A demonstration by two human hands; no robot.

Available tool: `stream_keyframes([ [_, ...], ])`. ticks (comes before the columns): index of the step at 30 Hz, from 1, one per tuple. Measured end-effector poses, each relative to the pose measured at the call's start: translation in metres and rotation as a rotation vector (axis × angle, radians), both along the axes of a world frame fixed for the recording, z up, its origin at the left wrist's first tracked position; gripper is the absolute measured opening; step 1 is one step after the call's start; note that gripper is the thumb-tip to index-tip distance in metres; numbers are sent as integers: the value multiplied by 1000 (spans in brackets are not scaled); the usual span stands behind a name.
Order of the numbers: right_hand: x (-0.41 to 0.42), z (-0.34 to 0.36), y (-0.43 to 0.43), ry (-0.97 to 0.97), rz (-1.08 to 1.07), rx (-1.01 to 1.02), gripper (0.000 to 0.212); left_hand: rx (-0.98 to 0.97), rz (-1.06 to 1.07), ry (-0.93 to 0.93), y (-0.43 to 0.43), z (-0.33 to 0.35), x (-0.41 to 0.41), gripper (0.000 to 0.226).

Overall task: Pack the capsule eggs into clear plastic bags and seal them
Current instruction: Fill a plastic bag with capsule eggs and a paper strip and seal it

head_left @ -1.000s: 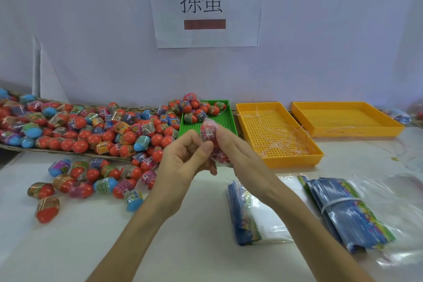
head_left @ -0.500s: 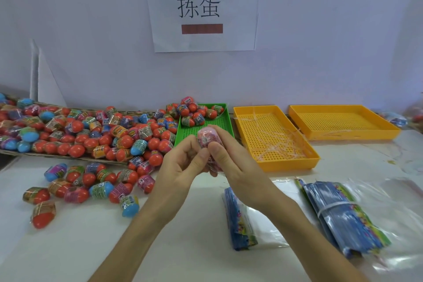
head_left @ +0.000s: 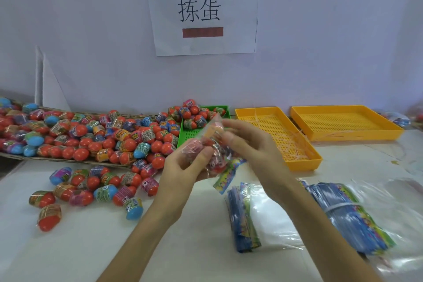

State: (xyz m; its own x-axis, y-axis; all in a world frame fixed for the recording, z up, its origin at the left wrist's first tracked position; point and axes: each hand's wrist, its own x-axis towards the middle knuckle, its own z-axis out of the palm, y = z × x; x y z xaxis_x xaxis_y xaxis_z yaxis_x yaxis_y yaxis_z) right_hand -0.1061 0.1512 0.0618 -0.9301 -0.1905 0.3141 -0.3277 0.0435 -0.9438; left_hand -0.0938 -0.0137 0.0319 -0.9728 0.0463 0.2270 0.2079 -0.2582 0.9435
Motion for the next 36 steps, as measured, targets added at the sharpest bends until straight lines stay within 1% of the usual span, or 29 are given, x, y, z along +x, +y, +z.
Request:
stream_keyframes([
  [1, -2, 1, 2, -44, -31, -52, 33, -26, -8, 5, 1, -1, 0, 38],
  [2, -4, 0, 3, -124, -32, -115, 37, -43, -26, 8, 2, -1, 1, 31],
  [4, -6, -3, 5, -340, 64, -280, 45, -49, -78, 12, 4, -2, 1, 24],
  [5, -4, -3, 6, -426, 120, -337, 45, -45, -101, 16, 3, -2, 1, 24],
  [7, -3, -4, 5, -538, 190, -425, 40, -53, -122, 17, -1, 0, 2, 31],
  [10, -5, -8, 2, -635, 163, -529, 41, -104, -135, 6, -6, 0, 1, 36],
  [12, -5, -8, 0, -664, 137, -547, 39, -126, -155, -2, -8, -1, 0, 37],
  [15, -4, -7, -1, -680, 160, -568, 34, -134, -169, -7, -10, -2, -1, 38],
  [17, -3, -6, -1, -663, 167, -534, 34, -133, -174, -3, -10, -1, -1, 36],
  [19, -4, -6, -1, -604, 88, -415, 38, -119, -190, -4, -8, -1, 0, 29],
  [21, -6, -2, 2, -452, -15, -250, 43, -119, -190, -2, -5, 0, 3, 27],
  [22, -6, 1, 5, -370, -12, -207, 43, -131, -181, 2, -3, 1, 3, 28],
  [23, -5, 4, 9, -314, 43, -187, 43, -142, -168, 7, -2, 0, 2, 29],
  [25, -4, 7, 15, -213, 125, -67, 38, -135, -136, 0, 0, -2, 1, 34],
  [27, -4, 3, 14, -98, 72, 95, 30, -115, -95, -30, 1, -6, -1, 39],
  [28, -4, 0, 12, -67, 31, 135, 29, -109, -73, -41, 1, -7, -1, 37],
  [30, -4, -4, 6, -40, -9, 151, 29, -117, -50, -50, 1, -10, -1, 38],
  [33, -3, -6, 4, -7, -21, 128, 27, -158, -36, -23, 0, -8, 0, 46],
  [36, -4, -7, 5, -13, -5, 96, 25, -167, -24, 4, -1, -8, -1, 40],
])
